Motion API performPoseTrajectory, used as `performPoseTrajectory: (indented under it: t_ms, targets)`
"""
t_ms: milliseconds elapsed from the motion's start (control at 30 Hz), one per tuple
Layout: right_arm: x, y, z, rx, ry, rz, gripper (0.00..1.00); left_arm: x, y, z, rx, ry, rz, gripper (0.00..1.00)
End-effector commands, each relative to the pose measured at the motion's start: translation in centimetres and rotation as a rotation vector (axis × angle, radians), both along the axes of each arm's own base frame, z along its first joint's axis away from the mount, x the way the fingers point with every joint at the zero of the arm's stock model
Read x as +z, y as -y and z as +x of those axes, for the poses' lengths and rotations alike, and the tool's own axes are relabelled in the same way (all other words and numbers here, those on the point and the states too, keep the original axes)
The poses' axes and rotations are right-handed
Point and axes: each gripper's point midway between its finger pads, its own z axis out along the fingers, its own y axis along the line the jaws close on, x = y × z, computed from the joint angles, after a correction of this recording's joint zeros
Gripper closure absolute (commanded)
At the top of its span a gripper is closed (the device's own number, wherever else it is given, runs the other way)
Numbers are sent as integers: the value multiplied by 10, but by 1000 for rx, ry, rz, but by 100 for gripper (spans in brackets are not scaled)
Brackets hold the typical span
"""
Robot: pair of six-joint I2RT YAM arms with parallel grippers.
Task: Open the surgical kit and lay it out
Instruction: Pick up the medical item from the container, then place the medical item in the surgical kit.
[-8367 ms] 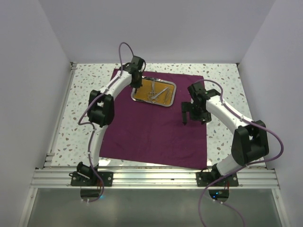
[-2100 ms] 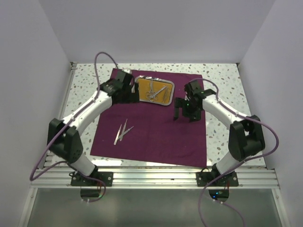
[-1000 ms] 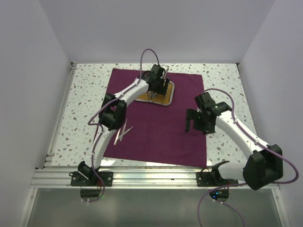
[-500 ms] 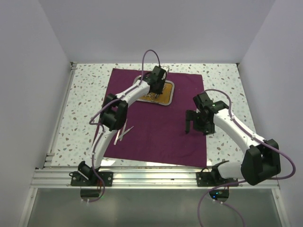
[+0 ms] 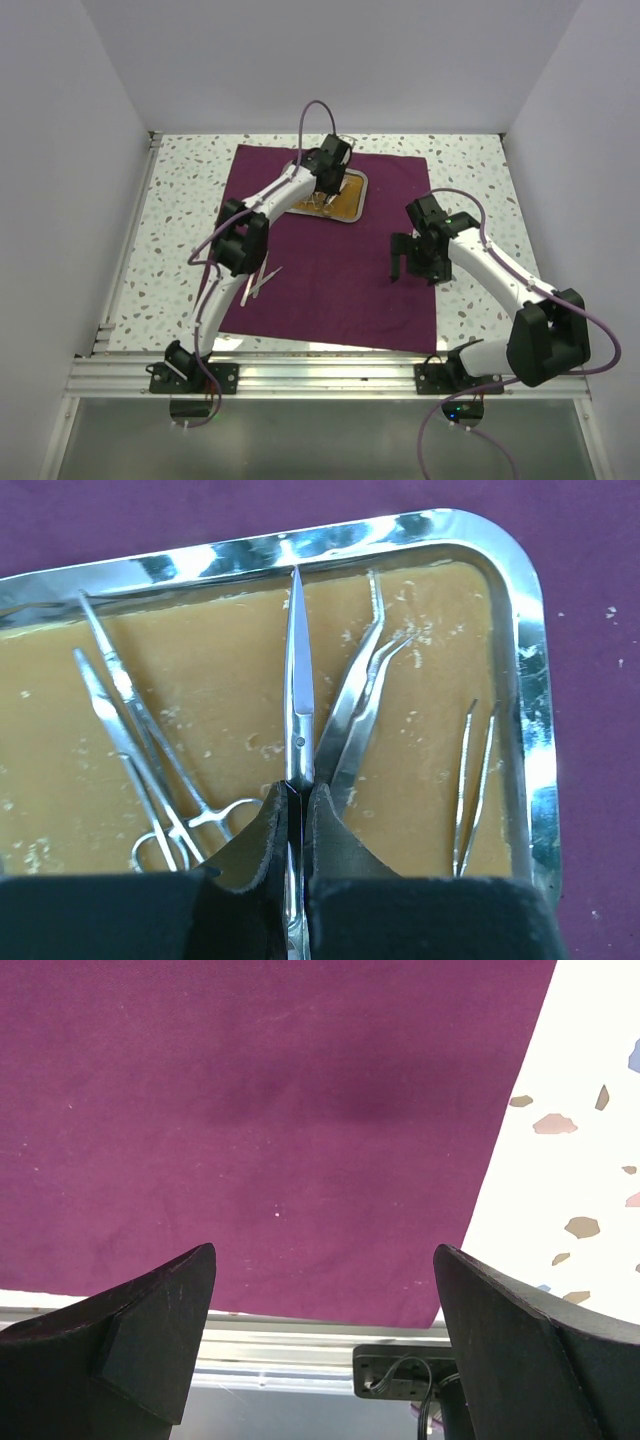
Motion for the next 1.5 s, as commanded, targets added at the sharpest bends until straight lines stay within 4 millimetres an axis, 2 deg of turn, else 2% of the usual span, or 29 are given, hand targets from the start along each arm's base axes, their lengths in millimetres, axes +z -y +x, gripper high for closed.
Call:
performPoseTrajectory:
  t_ms: [0, 100, 200, 267, 300, 367, 400, 467, 500, 533, 567, 600, 633, 667, 700, 733, 767, 800, 867, 967, 1167, 1200, 1233, 1267, 1300, 1333, 1433, 1467]
  targets:
    - [7, -8, 10, 25, 35, 31, 5, 74, -8, 14, 41, 124, -41, 100]
    - [7, -9, 11, 33, 35, 34, 5, 111, -11, 13, 51, 182, -77, 100]
    - [8, -10, 15, 45, 44, 36, 5, 137, -13, 5, 56, 194, -109, 100]
    - [8, -11, 17, 49, 48, 36, 6, 141, -15, -6, 82, 158, -138, 100]
    - [8, -12, 20, 54, 57, 37, 5, 141, -18, -19, 86, 127, -154, 100]
    - [8, -13, 24, 58, 59, 37, 5, 137, -18, -38, 121, 80, -208, 100]
    - [7, -14, 28, 64, 68, 38, 5, 122, -28, -66, 130, 25, -207, 100]
    - [8, -20, 34, 74, 71, 58, 5, 115, -23, -95, 138, 15, -251, 100]
    - [3, -23, 38, 78, 57, 60, 5, 98, -38, -125, 161, -16, -213, 100]
    - [6, -27, 44, 83, 66, 76, 5, 93, -33, -145, 179, -38, -225, 100]
    - [6, -33, 46, 93, 59, 100, 5, 87, -38, -158, 196, -51, -220, 100]
    - [1, -36, 51, 93, 47, 101, 6, 77, -52, -180, 225, -65, -194, 100]
    - [4, -41, 58, 98, 57, 120, 6, 71, -51, -195, 256, -91, -218, 100]
    - [3, -46, 61, 106, 47, 133, 6, 52, -60, -213, 272, -127, -207, 100]
    - [-1, -49, 66, 106, 39, 137, 6, 59, -59, -222, 268, -125, -252, 100]
    - [3, -54, 73, 112, 49, 148, 6, 56, -56, -232, 276, -138, -278, 100]
    - [4, -56, 76, 116, 48, 155, 6, 44, -60, -242, 278, -148, -280, 100]
    - [4, -59, 78, 120, 45, 167, 7, 47, -61, -246, 281, -137, -296, 100]
    - [4, -63, 84, 124, 45, 174, 7, 36, -64, -258, 297, -160, -294, 100]
    - [4, -65, 87, 131, 39, 176, 7, 32, -63, -262, 306, -170, -319, 100]
    - [1, -60, 74, 125, 27, 173, 7, 36, -42, -268, 257, -175, -358, 100]
    - [0, -59, 73, 121, 30, 173, 7, 33, -39, -270, 248, -185, -355, 95]
    - [-5, -56, 66, 119, 15, 167, 7, 34, -36, -271, 225, -184, -353, 80]
    - [-6, -55, 63, 116, 14, 163, 7, 36, -34, -272, 216, -186, -349, 42]
    - [-5, -54, 61, 113, 21, 165, 7, 35, -34, -272, 213, -189, -338, 15]
    - [-9, -51, 56, 109, 10, 159, 7, 37, -33, -272, 196, -182, -327, 1]
    - [-12, -46, 50, 99, 16, 147, 7, 56, -39, -262, 195, -130, -280, 1]
    - [-12, -45, 49, 99, 17, 142, 7, 72, -38, -255, 191, -100, -272, 1]
